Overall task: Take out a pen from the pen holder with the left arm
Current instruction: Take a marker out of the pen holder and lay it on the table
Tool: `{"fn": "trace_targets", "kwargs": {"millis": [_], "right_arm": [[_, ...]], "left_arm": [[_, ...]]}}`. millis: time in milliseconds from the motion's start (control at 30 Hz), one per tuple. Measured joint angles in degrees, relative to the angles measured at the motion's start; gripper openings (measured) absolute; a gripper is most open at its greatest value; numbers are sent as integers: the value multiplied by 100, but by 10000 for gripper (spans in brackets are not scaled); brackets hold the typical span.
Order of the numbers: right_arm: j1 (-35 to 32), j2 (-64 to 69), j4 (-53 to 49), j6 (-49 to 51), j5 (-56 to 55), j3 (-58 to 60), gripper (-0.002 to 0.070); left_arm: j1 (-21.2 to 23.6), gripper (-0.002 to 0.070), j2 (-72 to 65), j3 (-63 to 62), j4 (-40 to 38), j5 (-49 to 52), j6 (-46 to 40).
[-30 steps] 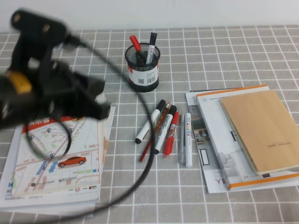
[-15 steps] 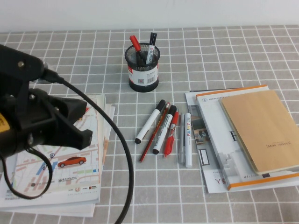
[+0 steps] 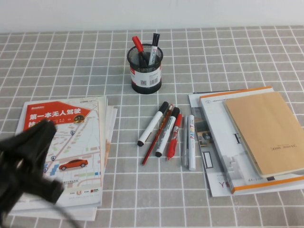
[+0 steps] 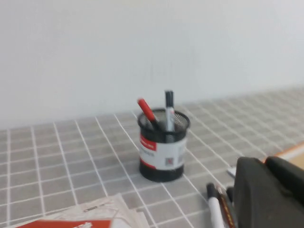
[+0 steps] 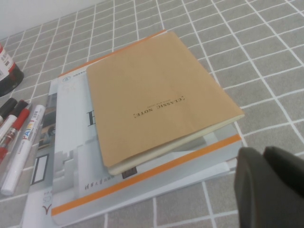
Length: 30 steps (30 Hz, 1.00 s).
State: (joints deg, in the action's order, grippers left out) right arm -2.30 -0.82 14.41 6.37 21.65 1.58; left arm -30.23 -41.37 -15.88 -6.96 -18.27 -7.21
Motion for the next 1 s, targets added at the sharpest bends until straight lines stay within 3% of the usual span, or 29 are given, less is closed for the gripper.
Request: {"fn": "trace_targets", "kwargs": {"millis": [133,300,467,667,833,1000], "right_arm": [[0,0,13,0,0,0,-13],[0,0,40,0,0,0,-13],[0,0,83,0,0,0,-13],[0,0,106,0,0,0,-13],[0,0,105,0,0,0,-13],[0,0,105,0,0,0,-13]], "left_arm": [[0,0,716,1259,-536,-1204,0],[320,0,1598,1718,-1250,-1110,-248],[1087,0,2264,1718,-940,-367,-898],[2137,0,2973,1722,-13,1164,-624],[2563,0,3660,1731,505,2430,-220],[2616,0,4137,1731,585,3380,-153]]}}
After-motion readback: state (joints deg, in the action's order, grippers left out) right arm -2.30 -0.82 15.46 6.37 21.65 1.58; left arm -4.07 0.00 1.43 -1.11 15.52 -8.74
